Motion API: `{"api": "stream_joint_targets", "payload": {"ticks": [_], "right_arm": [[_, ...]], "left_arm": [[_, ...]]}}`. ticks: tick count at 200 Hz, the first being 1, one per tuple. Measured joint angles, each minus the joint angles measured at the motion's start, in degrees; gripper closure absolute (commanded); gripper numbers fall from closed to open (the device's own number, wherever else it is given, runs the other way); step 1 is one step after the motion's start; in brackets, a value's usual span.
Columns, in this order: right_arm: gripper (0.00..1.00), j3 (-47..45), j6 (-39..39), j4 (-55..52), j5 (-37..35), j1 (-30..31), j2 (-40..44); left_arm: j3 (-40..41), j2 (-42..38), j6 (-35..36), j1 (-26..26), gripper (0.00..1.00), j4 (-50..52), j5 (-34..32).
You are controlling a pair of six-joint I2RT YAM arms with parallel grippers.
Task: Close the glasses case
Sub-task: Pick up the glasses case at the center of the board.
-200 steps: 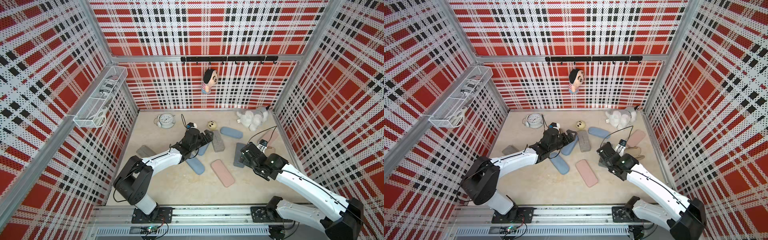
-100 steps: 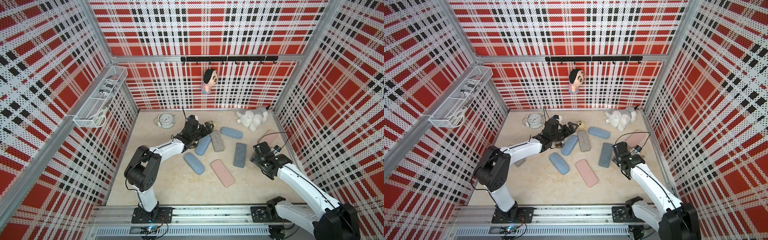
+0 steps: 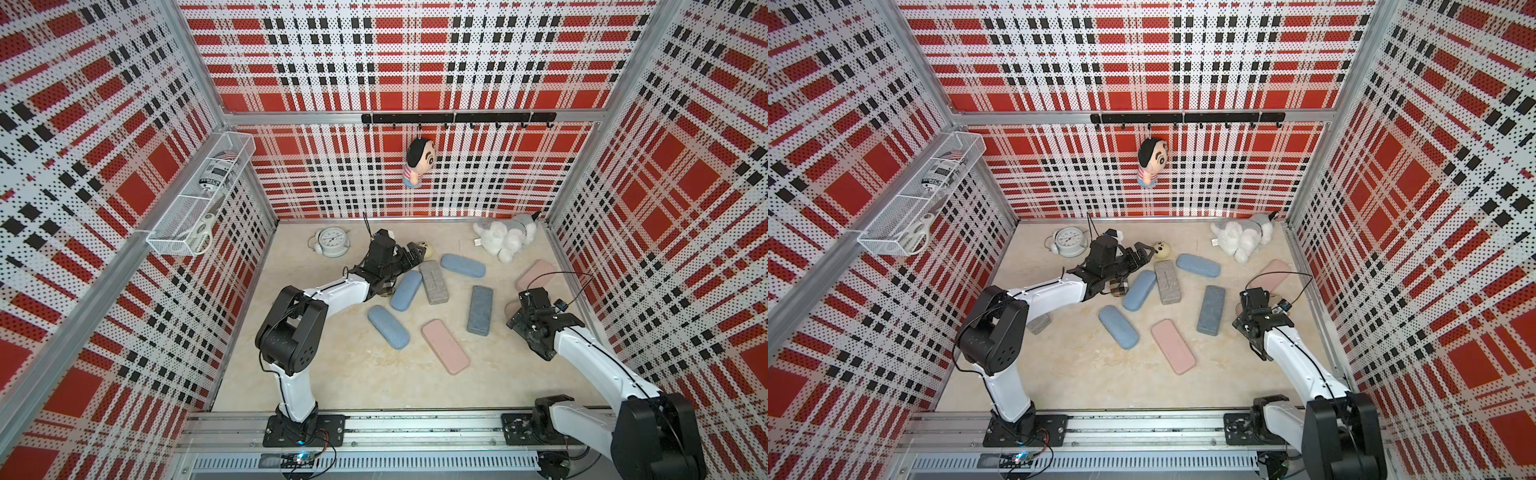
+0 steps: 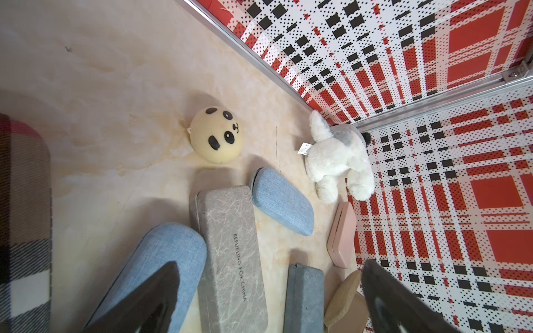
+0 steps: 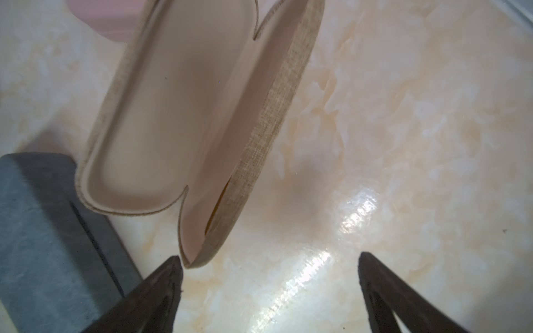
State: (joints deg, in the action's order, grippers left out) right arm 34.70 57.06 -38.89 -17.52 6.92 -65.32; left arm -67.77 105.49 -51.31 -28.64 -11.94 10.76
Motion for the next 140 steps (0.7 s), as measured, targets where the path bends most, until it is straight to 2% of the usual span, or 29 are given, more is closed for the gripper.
{"api": "stream_joint_targets", "payload": {"ticks": [23,75,140], "right_arm": [[0.07,-0.39,-0.85,2.82,1.05,-1.01,-2.43],[0.23,-0.39,-2.23,8.11,2.62,-1.88,-6.60],[0.61,-0.59,-3.67,10.78,3.45,-2.60,-8.41]], "left_arm": [[-0.44,0.00,0.15,0.50,0.00,0.00,-0.04],[-0.72,0.00,0.31,0.98,0.00,0.66,-0.42],[-0.87,0.00,0.39,1.01,0.01,1.11,-0.52]]}}
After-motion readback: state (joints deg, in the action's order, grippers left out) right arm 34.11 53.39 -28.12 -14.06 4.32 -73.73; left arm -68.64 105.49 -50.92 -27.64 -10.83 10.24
